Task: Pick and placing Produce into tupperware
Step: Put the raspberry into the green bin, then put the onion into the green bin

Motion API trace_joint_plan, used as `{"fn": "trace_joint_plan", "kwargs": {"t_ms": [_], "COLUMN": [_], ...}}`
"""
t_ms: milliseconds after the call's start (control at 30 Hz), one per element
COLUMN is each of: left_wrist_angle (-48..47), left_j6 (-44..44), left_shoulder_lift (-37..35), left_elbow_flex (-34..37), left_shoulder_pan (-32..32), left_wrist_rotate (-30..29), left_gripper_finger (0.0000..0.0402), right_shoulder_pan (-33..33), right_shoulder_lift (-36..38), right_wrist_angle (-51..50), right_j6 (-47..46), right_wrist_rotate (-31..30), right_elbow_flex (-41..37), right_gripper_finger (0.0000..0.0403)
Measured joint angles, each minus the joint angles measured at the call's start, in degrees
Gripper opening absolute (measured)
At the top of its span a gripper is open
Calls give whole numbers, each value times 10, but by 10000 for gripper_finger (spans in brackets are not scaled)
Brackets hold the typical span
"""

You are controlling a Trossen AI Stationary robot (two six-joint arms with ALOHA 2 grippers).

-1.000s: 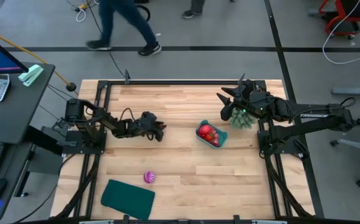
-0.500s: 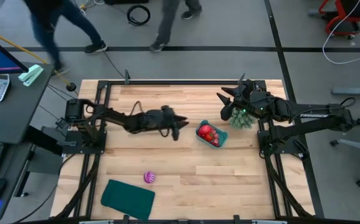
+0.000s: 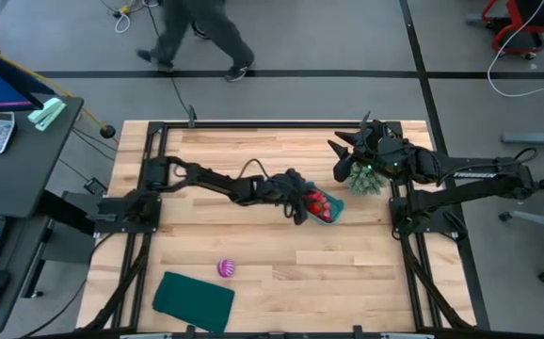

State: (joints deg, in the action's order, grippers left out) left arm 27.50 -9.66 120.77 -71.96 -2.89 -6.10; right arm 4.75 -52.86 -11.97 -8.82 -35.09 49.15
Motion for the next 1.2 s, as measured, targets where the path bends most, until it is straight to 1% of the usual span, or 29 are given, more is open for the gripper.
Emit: {"fn": "trace_joint_plan", "kwargs": {"t_ms": [133, 267, 533, 767, 933, 1033, 1200], "left_wrist_angle": [5, 8, 8, 6, -41, -93, -208], "left_j6": [0, 0, 40, 44, 45, 62, 95], "left_shoulder_lift": [56, 67, 65, 63, 22, -22, -115], "left_elbow_flex": [-32, -40, -50, -50, -50, -50, -50], "left_shoulder_pan": [2, 4, 9, 16, 16, 16, 16], "left_wrist_rotate": [1, 1, 2, 3, 3, 3, 2], "left_gripper_finger": [124, 125, 179, 216, 223, 218, 207], "right_shoulder_pan": [0, 0, 0, 0, 0, 0, 0], "right_shoulder_lift": [0, 0, 0, 0, 0, 0, 0], "right_wrist_angle": [-1, -2, -2, -2, -2, -2, -2], "right_j6": [0, 4, 11, 11, 11, 11, 11], "right_wrist_rotate": [0, 0, 0, 0, 0, 0, 0], "right_elbow_flex": [0, 0, 0, 0, 0, 0, 0], "right_gripper_finger": [159, 159, 159, 159, 159, 159, 159]}}
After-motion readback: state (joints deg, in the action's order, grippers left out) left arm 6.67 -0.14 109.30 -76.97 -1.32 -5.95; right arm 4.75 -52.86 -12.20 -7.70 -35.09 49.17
